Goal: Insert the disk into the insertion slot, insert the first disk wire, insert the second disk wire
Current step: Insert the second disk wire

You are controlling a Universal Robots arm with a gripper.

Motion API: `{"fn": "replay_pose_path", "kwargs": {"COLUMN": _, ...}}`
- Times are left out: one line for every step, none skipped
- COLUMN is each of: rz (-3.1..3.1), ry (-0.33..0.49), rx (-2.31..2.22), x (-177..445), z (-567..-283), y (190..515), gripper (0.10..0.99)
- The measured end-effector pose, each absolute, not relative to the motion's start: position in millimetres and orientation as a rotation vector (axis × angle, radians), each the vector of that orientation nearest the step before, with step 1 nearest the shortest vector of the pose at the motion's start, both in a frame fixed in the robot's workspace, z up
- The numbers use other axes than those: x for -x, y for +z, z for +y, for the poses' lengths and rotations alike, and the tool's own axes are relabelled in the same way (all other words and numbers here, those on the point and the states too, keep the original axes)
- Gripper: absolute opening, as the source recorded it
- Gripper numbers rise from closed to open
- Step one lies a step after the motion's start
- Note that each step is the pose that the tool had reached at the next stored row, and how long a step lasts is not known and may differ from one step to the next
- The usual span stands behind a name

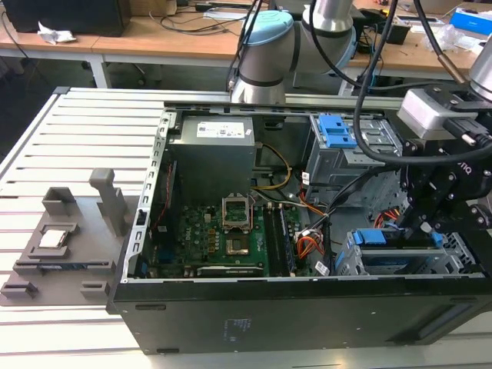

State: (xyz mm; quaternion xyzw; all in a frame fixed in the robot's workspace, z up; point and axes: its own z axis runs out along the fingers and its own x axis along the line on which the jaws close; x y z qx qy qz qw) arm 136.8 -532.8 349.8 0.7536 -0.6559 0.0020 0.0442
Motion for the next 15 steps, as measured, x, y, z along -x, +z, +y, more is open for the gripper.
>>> {"fn": "replay_pose_path", "kwargs": {"rz": -2.005, "ry": 0.006, "rx": -2.303, "x": -136.5, "z": -532.8, "y": 349.8, "gripper": 0.329}}
{"fn": "replay_pose_path", "kwargs": {"rz": -2.002, "ry": 0.006, "rx": -2.305, "x": -134.8, "z": -529.9, "y": 349.7, "gripper": 0.329}}
{"fn": "replay_pose_path", "kwargs": {"rz": -1.997, "ry": 0.007, "rx": -2.31, "x": -134.2, "z": -526.1, "y": 349.4, "gripper": 0.329}}
{"fn": "replay_pose_path", "kwargs": {"rz": -1.984, "ry": 0.01, "rx": -2.318, "x": -134.1, "z": -525.5, "y": 348.7, "gripper": 0.329}}
{"fn": "replay_pose_path", "kwargs": {"rz": -1.969, "ry": 0.013, "rx": -2.328, "x": -134.1, "z": -525.5, "y": 348.1, "gripper": 0.329}}
{"fn": "replay_pose_path", "kwargs": {"rz": -1.962, "ry": 0.014, "rx": -2.334, "x": -134.1, "z": -525.5, "y": 347.5, "gripper": 0.329}}
{"fn": "replay_pose_path", "kwargs": {"rz": -1.957, "ry": 0.015, "rx": -2.337, "x": -134.1, "z": -525.3, "y": 346.9, "gripper": 0.329}}
{"fn": "replay_pose_path", "kwargs": {"rz": -1.955, "ry": 0.015, "rx": -2.339, "x": -134.0, "z": -525.0, "y": 346.0, "gripper": 0.329}}
{"fn": "replay_pose_path", "kwargs": {"rz": -1.953, "ry": 0.015, "rx": -2.341, "x": -134.1, "z": -524.7, "y": 345.0, "gripper": 0.329}}
{"fn": "replay_pose_path", "kwargs": {"rz": -1.951, "ry": 0.015, "rx": -2.342, "x": -134.1, "z": -524.3, "y": 343.5, "gripper": 0.329}}
{"fn": "replay_pose_path", "kwargs": {"rz": -1.95, "ry": 0.016, "rx": -2.343, "x": -134.0, "z": -524.3, "y": 342.5, "gripper": 0.329}}
{"fn": "replay_pose_path", "kwargs": {"rz": -1.95, "ry": 0.017, "rx": -2.342, "x": -134.0, "z": -524.3, "y": 342.4, "gripper": 0.329}}
{"fn": "replay_pose_path", "kwargs": {"rz": -1.949, "ry": 0.018, "rx": -2.342, "x": -134.0, "z": -524.3, "y": 342.3, "gripper": 0.329}}
{"fn": "replay_pose_path", "kwargs": {"rz": -1.948, "ry": 0.02, "rx": -2.341, "x": -134.0, "z": -524.3, "y": 342.0, "gripper": 0.329}}
{"fn": "replay_pose_path", "kwargs": {"rz": -1.946, "ry": 0.023, "rx": -2.338, "x": -134.0, "z": -524.3, "y": 341.8, "gripper": 0.329}}
